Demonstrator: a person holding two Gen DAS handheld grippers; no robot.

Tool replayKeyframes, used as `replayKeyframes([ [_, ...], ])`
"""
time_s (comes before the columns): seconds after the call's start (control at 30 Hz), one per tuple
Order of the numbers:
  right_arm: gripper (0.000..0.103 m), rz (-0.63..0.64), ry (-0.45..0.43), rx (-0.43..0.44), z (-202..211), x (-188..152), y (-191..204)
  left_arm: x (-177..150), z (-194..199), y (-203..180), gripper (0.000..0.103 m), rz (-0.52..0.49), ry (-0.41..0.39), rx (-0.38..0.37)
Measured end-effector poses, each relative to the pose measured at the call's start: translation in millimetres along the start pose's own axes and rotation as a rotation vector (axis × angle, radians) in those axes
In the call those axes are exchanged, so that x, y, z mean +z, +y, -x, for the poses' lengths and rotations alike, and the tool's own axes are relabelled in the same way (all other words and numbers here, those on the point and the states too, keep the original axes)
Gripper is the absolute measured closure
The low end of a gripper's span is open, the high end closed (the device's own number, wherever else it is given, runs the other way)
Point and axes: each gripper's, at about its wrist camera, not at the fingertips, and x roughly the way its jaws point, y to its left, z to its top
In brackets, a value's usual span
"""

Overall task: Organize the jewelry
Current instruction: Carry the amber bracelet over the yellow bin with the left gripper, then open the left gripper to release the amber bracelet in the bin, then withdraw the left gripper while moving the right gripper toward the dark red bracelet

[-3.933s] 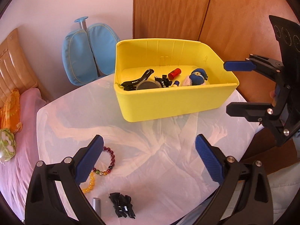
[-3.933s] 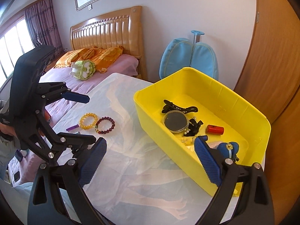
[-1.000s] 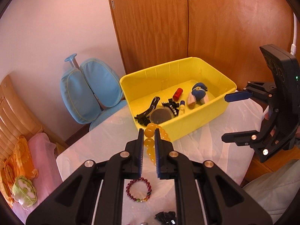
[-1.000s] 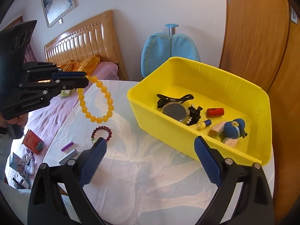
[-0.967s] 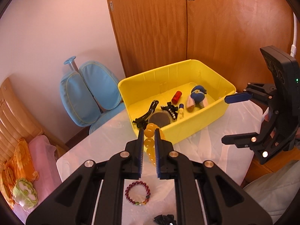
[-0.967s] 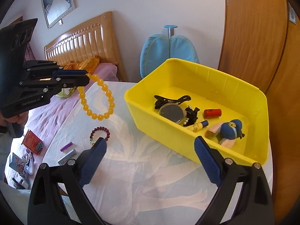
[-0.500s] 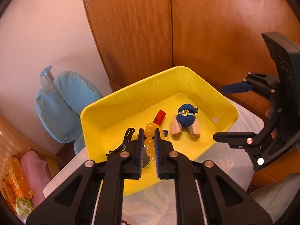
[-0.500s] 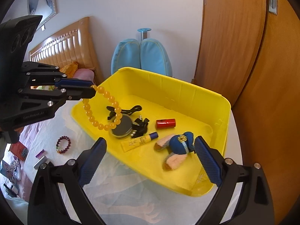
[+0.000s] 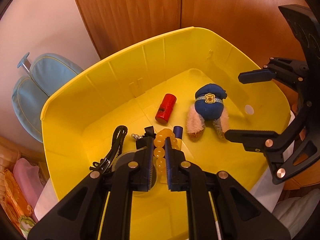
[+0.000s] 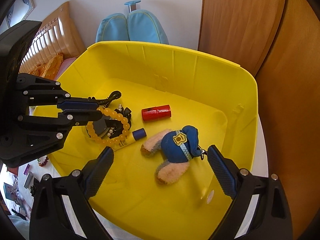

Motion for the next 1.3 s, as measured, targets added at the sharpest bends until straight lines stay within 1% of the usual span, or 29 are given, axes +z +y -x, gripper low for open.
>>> replayKeyframes([
  [0.13,0.008,-0.003,-0.005,0.002,1.2,1.8,-0.3,-0.7,5.0,3.1,0.090,0.009,-0.011,0.000],
  [0.2,0.008,-0.002,-0.013,0.004,3.0,3.2,1.2,-2.1,11.8,1.8,0.077,0.005,-0.024,0.002],
  [0.23,0.008,0.000,-0.020,0.007,5.1,3.5,2.1,-2.2,16.3,0.7,0.059,0.000,-0.034,0.013],
  [0.27,0.008,0.002,-0.027,0.009,7.8,3.7,3.2,-3.8,21.3,-0.1,0.049,-0.004,-0.048,0.024],
  [0.33,0.008,0.004,-0.040,0.016,13.5,3.4,5.5,-6.9,30.0,-1.5,0.048,-0.005,-0.061,0.023],
  [0.4,0.008,0.008,-0.053,0.026,18.4,2.6,8.0,-11.0,36.3,-1.5,0.041,-0.003,-0.062,0.029],
  [0.47,0.008,0.010,-0.060,0.029,22.6,0.6,10.8,-13.9,40.5,-2.8,0.029,-0.009,-0.060,0.041],
  [0.67,0.008,0.009,-0.084,0.030,36.8,-9.7,19.2,-33.4,58.9,-7.4,0.013,-0.008,-0.087,0.047],
  [0.77,0.008,0.017,-0.119,0.040,49.7,-14.8,27.5,-45.5,70.0,-6.5,0.008,0.013,-0.101,0.058],
  [0.97,0.008,0.085,-0.152,0.070,68.5,-17.6,62.9,-77.5,96.5,4.7,0.007,0.071,-0.124,0.088],
  [1.03,0.008,0.118,-0.158,0.092,73.1,-17.4,79.1,-93.4,106.6,12.3,0.007,0.102,-0.129,0.090],
  [1.3,0.008,0.257,-0.170,0.194,76.5,-13.8,153.0,-165.4,142.4,55.3,0.007,0.254,-0.144,0.147],
])
